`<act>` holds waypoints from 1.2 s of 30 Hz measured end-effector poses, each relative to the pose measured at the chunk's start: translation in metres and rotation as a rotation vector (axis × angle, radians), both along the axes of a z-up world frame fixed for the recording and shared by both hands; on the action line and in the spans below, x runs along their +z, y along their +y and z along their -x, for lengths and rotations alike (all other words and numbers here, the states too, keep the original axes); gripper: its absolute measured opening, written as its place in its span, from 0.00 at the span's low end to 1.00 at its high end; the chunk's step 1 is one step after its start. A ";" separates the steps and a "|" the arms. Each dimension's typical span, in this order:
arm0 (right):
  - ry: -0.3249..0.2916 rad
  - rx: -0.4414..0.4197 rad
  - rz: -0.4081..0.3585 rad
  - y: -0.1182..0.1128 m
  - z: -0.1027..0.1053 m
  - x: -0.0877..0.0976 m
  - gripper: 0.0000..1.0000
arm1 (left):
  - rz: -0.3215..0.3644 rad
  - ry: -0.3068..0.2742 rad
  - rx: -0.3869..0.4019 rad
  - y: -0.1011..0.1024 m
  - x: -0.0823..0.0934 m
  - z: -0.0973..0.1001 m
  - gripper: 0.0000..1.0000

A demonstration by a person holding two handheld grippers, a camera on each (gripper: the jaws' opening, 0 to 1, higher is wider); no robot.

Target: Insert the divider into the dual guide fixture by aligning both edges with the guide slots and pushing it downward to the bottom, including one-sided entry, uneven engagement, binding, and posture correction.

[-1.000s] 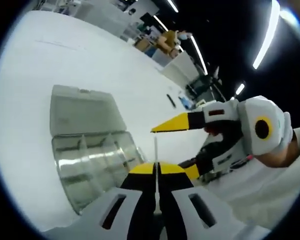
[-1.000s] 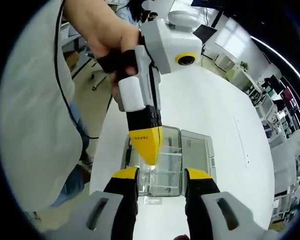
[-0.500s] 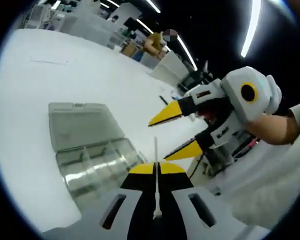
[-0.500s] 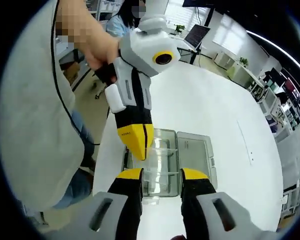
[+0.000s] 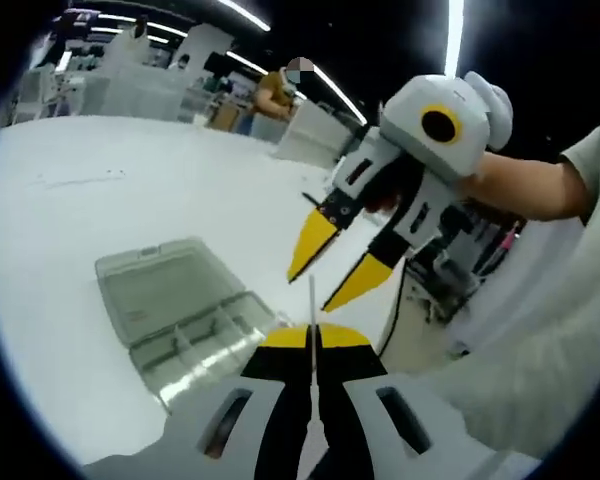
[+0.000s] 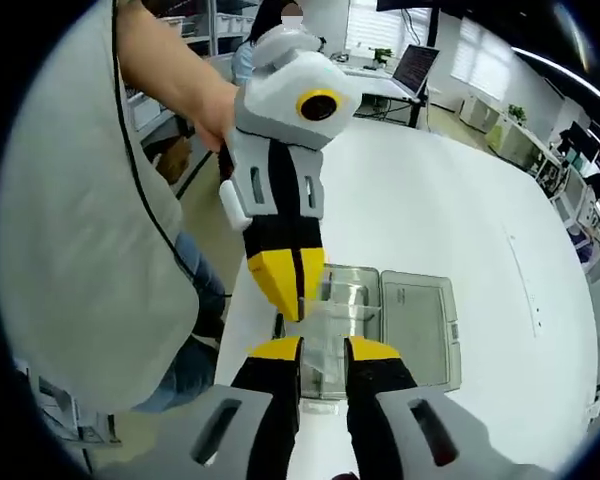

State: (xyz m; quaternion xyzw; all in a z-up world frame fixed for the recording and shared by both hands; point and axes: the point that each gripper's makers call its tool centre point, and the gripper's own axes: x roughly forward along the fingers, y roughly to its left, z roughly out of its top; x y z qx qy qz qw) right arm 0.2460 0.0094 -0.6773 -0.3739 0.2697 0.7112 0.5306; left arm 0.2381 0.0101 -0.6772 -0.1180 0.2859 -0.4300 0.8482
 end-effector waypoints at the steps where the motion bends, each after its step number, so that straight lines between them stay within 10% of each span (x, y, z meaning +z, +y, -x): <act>1: 0.009 0.005 0.007 0.000 0.002 0.000 0.10 | -0.001 -0.008 -0.002 0.000 0.001 0.000 0.00; 20: 0.111 0.022 0.031 0.003 0.013 0.003 0.01 | -0.045 -0.128 -0.068 0.005 0.003 0.004 0.00; 36: 0.186 -0.056 0.132 0.005 0.020 0.003 0.00 | -0.066 -0.117 -0.082 0.007 -0.007 0.004 0.00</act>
